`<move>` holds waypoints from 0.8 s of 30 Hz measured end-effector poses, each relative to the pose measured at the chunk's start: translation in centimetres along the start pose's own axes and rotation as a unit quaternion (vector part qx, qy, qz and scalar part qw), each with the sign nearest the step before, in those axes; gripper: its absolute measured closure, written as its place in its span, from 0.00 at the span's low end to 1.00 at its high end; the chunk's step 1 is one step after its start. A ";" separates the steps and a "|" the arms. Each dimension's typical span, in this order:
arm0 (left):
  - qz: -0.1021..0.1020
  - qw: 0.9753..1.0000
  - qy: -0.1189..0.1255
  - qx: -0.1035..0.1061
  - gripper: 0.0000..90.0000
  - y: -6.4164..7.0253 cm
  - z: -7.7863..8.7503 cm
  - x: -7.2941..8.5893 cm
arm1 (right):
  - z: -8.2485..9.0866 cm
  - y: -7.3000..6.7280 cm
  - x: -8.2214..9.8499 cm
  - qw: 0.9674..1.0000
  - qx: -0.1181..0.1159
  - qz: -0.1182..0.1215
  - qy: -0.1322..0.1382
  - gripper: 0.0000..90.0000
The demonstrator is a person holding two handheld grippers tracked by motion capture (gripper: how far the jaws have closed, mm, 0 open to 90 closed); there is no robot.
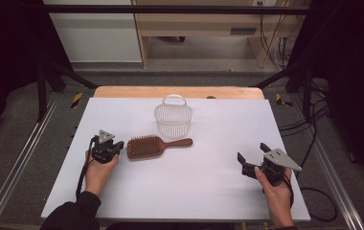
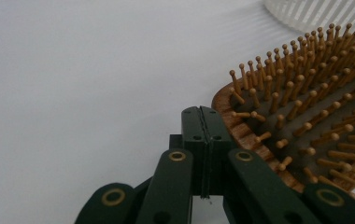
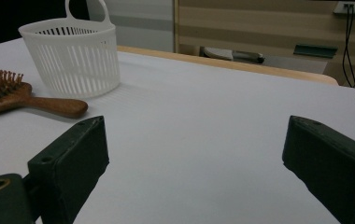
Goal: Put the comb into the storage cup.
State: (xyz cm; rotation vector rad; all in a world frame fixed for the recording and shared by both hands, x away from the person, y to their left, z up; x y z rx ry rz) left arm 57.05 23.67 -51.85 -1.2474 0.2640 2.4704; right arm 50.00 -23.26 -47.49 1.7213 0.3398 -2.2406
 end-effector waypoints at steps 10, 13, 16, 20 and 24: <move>-0.022 1.000 0.001 0.000 1.00 0.8 -0.7 -0.4 | 0.0 0.0 0.0 1.000 -0.001 0.002 -0.001 0.08; -0.029 1.000 0.002 -0.004 1.00 0.9 -0.7 -0.6 | 0.0 0.0 0.0 1.000 -0.001 0.002 -0.001 0.08; -0.033 0.999 0.002 -0.007 1.00 0.9 -0.9 -0.8 | 0.0 -0.1 0.1 1.000 -0.001 0.002 -0.002 0.08; -0.034 0.999 0.005 -0.010 1.00 0.9 -1.1 -1.1 | 0.0 -0.1 0.1 1.000 -0.002 0.002 -0.002 0.08; -0.036 0.999 0.006 -0.009 1.00 0.9 -1.5 -1.4 | 0.0 0.0 0.1 1.000 -0.001 0.001 -0.001 0.08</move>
Point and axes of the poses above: each handheld gripper's, and its own axes: z roughly backward along the jaws, x roughly out of its underside, y roughly to its right, the point moved 7 cm from there along -z, roughly forward along the jaws, and after that the axes turned 1 degree about y, right-handed, at the moved point
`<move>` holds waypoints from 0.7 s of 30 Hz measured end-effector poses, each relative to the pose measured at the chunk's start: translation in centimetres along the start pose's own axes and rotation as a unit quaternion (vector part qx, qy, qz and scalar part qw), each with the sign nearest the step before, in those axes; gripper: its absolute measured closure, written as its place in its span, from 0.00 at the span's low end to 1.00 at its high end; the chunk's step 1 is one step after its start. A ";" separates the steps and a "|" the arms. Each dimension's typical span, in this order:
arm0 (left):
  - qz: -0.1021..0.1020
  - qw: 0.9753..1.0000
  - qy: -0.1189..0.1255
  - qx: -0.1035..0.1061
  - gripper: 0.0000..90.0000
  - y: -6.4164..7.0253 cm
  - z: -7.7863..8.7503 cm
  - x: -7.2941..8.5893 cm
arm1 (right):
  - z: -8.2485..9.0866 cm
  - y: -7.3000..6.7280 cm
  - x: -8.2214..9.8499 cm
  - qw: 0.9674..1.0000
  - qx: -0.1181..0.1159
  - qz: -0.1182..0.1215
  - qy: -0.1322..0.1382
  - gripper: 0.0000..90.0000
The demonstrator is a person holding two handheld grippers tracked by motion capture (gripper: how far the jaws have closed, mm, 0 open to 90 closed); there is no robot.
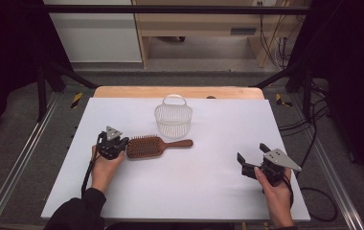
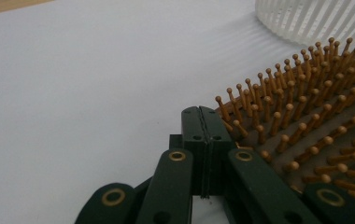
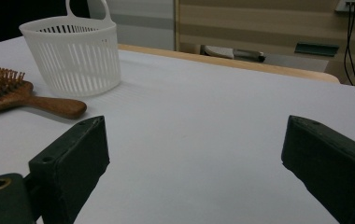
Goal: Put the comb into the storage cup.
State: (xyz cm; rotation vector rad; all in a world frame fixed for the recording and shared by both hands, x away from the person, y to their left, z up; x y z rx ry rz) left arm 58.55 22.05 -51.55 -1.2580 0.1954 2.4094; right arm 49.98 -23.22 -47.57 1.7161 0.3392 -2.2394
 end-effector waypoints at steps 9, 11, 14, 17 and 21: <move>-0.012 1.000 0.005 0.008 1.00 0.2 -0.7 -0.5 | 0.0 0.0 0.1 1.000 0.000 -0.002 -0.004 0.08; -0.019 1.000 0.004 0.013 1.00 0.5 -0.9 -0.9 | 0.0 0.0 0.1 1.000 0.000 -0.003 -0.005 0.08; -0.024 1.000 0.004 0.020 1.00 0.9 -1.2 -1.2 | 0.0 0.0 0.2 1.000 -0.001 -0.004 -0.005 0.08; -0.036 0.999 -0.001 0.033 1.00 2.2 -1.6 -1.4 | 0.0 -0.2 0.2 1.000 -0.004 -0.003 -0.006 0.08; -0.040 0.998 0.003 0.045 1.00 3.3 -1.9 -1.6 | -0.1 -0.5 0.2 1.000 -0.006 0.005 -0.012 0.09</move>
Point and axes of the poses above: each handheld gripper's, and its own axes: z roughly backward along the jaws, x roughly out of its underside, y roughly to its right, the point moved 7 cm from there along -z, roughly forward along the jaws, and after that the axes turned 1 degree about y, right-handed, at the moved point
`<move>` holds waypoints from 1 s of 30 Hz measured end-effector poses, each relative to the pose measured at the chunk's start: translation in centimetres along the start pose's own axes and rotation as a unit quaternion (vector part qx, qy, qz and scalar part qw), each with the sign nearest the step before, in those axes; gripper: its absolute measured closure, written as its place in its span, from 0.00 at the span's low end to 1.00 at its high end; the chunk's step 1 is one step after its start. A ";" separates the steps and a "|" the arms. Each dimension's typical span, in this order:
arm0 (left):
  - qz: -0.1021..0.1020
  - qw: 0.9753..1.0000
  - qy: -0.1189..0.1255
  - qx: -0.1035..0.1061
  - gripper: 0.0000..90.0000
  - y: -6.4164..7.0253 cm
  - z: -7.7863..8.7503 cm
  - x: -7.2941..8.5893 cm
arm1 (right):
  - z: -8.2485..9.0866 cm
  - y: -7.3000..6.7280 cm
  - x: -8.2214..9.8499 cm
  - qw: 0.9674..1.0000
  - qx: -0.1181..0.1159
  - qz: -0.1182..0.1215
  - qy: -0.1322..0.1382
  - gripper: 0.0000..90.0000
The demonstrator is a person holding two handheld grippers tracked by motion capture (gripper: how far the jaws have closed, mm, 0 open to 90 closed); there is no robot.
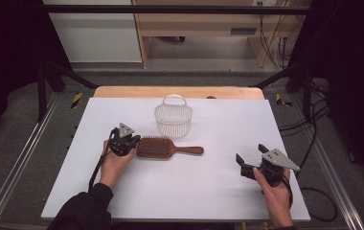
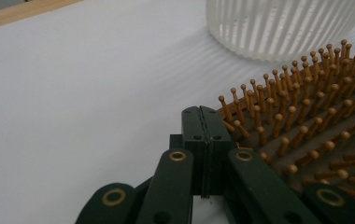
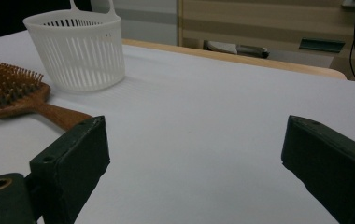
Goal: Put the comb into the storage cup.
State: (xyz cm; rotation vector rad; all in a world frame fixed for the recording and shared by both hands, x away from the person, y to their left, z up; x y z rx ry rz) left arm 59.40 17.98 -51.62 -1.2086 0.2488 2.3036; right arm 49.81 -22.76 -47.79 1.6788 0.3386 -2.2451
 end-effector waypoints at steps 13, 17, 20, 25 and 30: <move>-0.026 0.999 0.003 0.032 1.00 3.8 -1.6 -1.5 | 0.1 -1.9 -0.4 0.999 -0.026 0.028 -0.010 0.09; -0.032 0.999 0.003 0.038 1.00 4.6 -1.9 -1.8 | 0.1 -2.3 -0.3 0.999 -0.038 0.029 -0.012 0.09; -0.038 0.998 0.003 0.046 1.00 5.4 -2.2 -2.1 | 0.1 -2.5 -0.2 0.998 -0.044 0.033 -0.017 0.09; -0.042 0.998 0.003 0.054 1.00 6.4 -2.4 -2.4 | -0.1 -3.1 -0.1 0.997 -0.056 0.039 -0.024 0.08; -0.048 0.997 0.002 0.059 1.00 7.3 -2.7 -2.7 | -0.1 -3.7 0.1 0.996 -0.067 0.047 -0.033 0.08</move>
Point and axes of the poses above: each handheld gripper's, and its own axes: z roughly backward along the jaws, x roughly out of its underside, y roughly to its right, the point moved 7 cm from there along -z, roughly forward along the jaws, and after that the axes turned 1 degree about y, right-handed, at the moved point
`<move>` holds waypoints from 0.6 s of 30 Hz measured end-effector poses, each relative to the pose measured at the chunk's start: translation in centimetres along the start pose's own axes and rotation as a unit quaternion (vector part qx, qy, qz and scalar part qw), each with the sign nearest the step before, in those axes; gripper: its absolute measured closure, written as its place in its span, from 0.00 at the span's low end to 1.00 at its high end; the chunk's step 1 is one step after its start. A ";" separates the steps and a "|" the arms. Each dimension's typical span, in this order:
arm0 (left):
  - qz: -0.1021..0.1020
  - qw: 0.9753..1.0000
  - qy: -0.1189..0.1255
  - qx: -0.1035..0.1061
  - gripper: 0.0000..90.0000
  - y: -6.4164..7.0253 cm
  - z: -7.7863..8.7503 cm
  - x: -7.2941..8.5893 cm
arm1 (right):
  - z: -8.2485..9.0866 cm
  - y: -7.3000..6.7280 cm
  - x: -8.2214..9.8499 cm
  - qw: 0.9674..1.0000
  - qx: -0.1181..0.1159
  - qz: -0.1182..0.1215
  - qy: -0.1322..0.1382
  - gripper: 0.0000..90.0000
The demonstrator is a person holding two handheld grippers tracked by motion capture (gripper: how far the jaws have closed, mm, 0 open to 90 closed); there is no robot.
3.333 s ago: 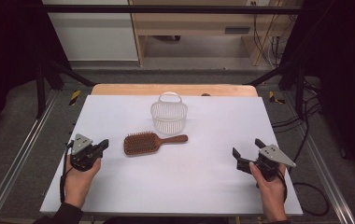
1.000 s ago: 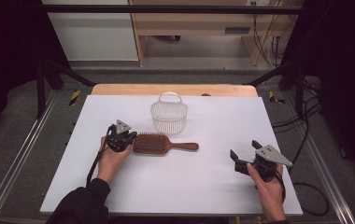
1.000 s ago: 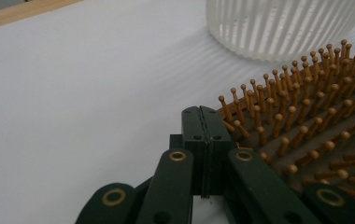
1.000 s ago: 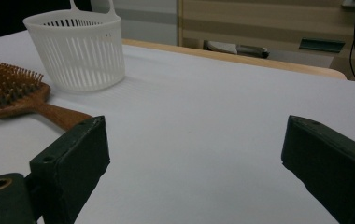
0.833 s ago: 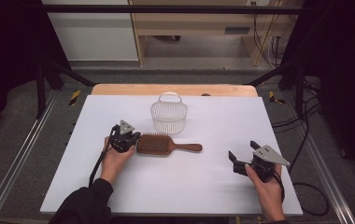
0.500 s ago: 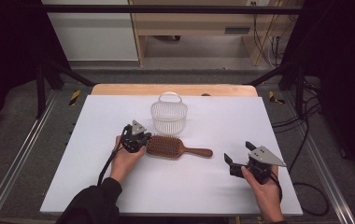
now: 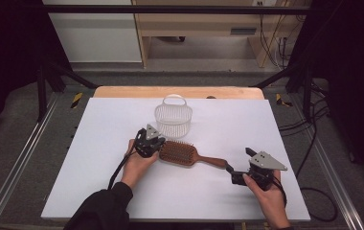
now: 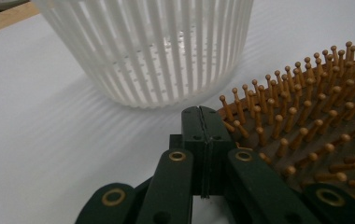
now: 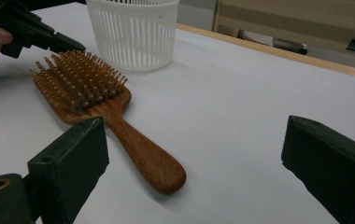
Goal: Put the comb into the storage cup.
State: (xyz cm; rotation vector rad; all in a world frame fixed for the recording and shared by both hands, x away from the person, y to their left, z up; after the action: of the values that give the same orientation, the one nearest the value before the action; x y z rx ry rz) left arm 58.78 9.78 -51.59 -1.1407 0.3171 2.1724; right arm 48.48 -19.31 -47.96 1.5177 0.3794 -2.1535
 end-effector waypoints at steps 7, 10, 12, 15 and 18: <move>-0.012 1.000 -0.001 0.011 1.00 1.4 -0.7 -0.8 | 0.0 -0.6 0.2 1.000 -0.013 0.004 -0.008 0.08; -0.017 1.000 -0.002 0.018 1.00 2.3 -1.1 -1.1 | 0.1 -0.7 0.3 1.000 -0.016 0.008 -0.014 0.07; -0.023 0.999 -0.003 0.023 1.00 2.9 -1.3 -1.3 | 0.2 -0.8 0.4 1.000 -0.021 0.007 -0.014 0.07; -0.030 0.999 -0.004 0.030 1.00 3.8 -1.6 -1.6 | 0.2 -0.9 0.4 1.000 -0.025 0.006 -0.018 0.07; -0.039 0.998 -0.004 0.041 1.00 5.0 -2.0 -2.1 | 0.1 -1.2 0.6 0.999 -0.035 0.015 -0.029 0.08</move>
State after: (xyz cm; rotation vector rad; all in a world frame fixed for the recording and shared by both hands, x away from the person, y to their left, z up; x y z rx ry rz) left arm 57.62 4.09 -51.50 -1.0798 0.3486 2.0762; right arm 47.62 -18.44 -48.60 1.4120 0.4049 -2.1333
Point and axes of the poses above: each handheld gripper's, and its own axes: z roughly backward along the jaws, x roughly out of its underside, y roughly to its right, the point moved 7 cm from there along -z, roughly forward along the jaws, and after that the axes turned 1 degree about y, right-handed, at the moved point
